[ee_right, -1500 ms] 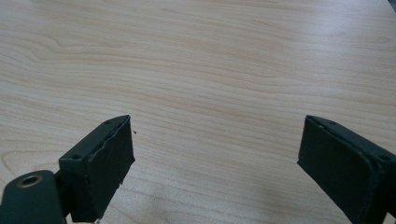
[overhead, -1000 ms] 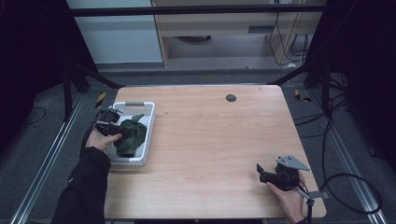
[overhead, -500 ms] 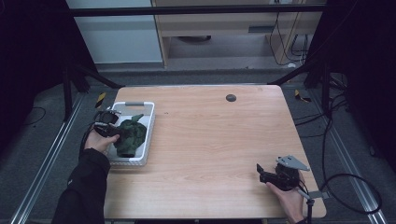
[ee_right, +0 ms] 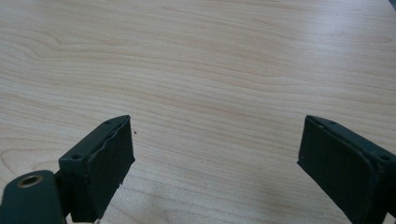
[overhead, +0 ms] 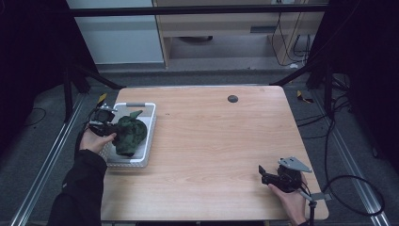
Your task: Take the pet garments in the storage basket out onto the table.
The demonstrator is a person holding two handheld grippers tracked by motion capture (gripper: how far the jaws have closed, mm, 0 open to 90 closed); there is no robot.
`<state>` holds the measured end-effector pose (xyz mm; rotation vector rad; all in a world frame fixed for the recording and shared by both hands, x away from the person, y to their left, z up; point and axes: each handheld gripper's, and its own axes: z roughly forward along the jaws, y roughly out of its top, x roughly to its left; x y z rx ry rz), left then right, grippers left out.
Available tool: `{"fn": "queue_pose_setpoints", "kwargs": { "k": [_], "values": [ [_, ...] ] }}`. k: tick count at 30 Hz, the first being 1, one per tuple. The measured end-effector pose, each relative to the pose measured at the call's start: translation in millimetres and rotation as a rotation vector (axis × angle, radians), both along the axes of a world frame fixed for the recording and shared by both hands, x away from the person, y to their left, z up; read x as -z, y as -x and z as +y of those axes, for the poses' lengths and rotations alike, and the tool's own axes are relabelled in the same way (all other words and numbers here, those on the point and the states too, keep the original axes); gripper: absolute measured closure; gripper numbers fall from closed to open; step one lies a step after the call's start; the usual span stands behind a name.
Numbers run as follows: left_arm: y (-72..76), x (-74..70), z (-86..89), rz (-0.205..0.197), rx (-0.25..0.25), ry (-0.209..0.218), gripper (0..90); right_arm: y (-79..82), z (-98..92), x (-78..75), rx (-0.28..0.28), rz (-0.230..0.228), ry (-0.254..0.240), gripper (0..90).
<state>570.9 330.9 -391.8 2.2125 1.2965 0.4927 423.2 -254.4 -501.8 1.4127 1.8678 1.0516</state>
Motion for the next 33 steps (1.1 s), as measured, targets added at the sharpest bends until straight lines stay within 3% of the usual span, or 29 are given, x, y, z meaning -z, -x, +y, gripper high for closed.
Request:
{"fn": "queue_pose_setpoints", "kwargs": {
  "k": [17, 25, 33],
  "values": [
    [23.7, -45.4, 3.1, -0.103, 0.036, 0.01, 72.5, 0.3, 0.4, -0.2, -0.001, -0.003, 0.004, 10.3],
    [33.3, -61.2, -0.7, -0.127, 0.067, 0.001, 72.5, 0.4, 0.5, -0.3, -0.001, -0.005, 0.005, 10.3],
    [41.1, -70.2, -16.2, -0.14, 0.124, -0.002, 72.5, 0.4, 0.5, -0.3, -0.001, -0.004, 0.007, 10.3]
  ]
}}
